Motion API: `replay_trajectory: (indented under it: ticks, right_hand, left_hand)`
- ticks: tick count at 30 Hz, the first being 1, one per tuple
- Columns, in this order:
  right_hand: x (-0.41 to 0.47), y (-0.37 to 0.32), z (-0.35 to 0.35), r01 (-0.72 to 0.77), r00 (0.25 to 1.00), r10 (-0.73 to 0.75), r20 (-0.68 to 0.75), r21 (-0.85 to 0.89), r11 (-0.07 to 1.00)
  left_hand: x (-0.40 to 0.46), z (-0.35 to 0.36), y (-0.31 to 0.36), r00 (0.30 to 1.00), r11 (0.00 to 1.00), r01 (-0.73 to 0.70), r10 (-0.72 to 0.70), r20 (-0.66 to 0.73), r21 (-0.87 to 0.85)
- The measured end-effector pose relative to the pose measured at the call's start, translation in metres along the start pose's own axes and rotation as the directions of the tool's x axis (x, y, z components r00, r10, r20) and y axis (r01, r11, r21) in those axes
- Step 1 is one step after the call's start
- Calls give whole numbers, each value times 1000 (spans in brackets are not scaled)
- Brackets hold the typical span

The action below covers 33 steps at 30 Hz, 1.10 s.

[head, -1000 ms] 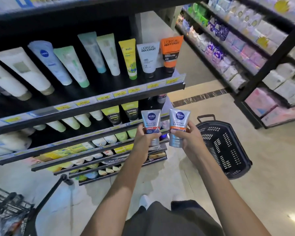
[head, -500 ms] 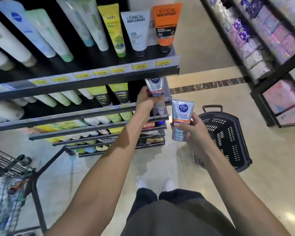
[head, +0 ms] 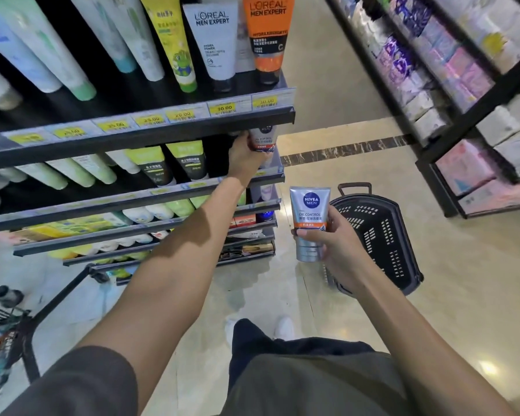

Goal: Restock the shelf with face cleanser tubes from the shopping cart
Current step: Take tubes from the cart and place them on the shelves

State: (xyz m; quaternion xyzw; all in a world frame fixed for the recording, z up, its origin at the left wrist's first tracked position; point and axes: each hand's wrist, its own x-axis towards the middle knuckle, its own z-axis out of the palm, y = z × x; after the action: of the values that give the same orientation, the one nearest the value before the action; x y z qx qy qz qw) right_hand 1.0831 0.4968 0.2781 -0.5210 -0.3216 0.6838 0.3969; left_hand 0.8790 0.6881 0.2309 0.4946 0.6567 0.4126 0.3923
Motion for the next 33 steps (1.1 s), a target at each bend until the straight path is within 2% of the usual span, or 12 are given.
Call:
replay_trajectory:
  ticks: [6,16,21,24,28,33]
  right_hand:
    - [-3,1,1,-13,1000,13,-6,-3,1000]
    - [-5,7,8,-21,1000,21,-6,-4,1000]
    - [-9,12,14,-42,999,42,0,103,994]
    - [-9,16,23,-78,997,76,16,140,987]
    - [-6,19,44,-96,995,99,-32,94,991]
    - [4,19,80,-66,995,62,-75,-60,996]
  left_hand:
    - [-9,6,-9,999,989,-21,26,-26,146]
    - [-4,11,-13,999,980,-44,50,-21,195]
    - [-13,3,-8,998,980,-56,55,13,192]
    - [-24,-9,-8,998,962,-66,66,6,265]
    - [-42,-36,-18,994,899,-98,111,-7,426]
    - [-84,-99,-53,967,851,-189,248,-58,490]
